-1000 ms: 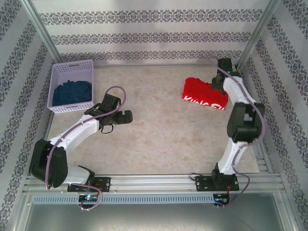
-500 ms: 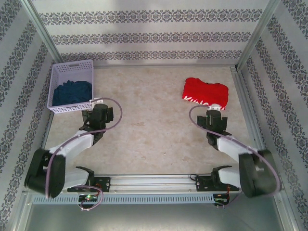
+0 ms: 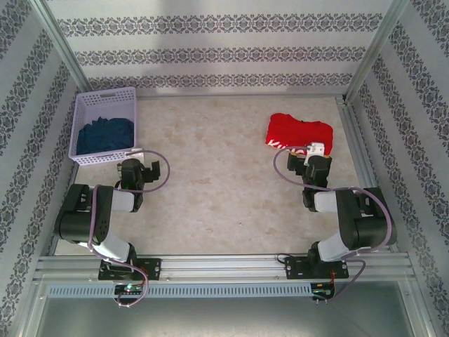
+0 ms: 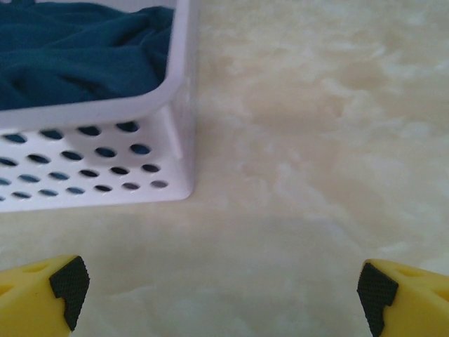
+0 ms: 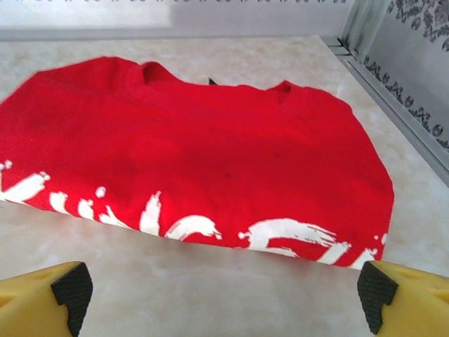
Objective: Fold the inside-out t-shirt
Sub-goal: Reset both arms
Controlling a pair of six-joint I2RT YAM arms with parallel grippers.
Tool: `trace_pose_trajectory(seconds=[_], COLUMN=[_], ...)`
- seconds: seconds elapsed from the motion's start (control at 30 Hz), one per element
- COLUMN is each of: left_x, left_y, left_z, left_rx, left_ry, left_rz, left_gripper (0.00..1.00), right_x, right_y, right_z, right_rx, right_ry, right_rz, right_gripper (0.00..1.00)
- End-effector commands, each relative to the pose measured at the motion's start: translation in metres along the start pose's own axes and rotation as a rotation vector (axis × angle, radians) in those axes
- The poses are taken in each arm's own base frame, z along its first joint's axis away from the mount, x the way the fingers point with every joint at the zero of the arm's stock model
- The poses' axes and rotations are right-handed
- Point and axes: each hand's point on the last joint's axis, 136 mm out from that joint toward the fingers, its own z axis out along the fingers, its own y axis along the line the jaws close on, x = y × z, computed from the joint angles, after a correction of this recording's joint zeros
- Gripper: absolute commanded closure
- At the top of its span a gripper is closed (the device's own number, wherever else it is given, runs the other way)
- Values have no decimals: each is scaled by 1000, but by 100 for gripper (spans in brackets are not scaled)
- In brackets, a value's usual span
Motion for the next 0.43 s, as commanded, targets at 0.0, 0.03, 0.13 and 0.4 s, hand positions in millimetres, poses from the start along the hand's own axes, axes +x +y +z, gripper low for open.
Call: trace_pose_trajectory(seconds=[0.0, 0.03, 0.13, 0.4], left_x=[-27, -25, -26, -26], left_y=[-10, -11, -13, -14], left_z=[0, 0, 0, 0], left_rx=[64, 67, 81, 82], left_ry=[-93, -73, -80, -80], left_rz=[-8, -7, 1, 1], left_gripper=[0, 0, 0, 0], right_x=[-17, -18, -17, -17], right_y=[7, 7, 7, 12], right_z=[0, 0, 0, 1], right_rx=[-39, -38, -38, -77], right_ry=[-64, -67, -66, -57], right_rz=[5, 5, 5, -1], right_gripper=[2, 2, 2, 2])
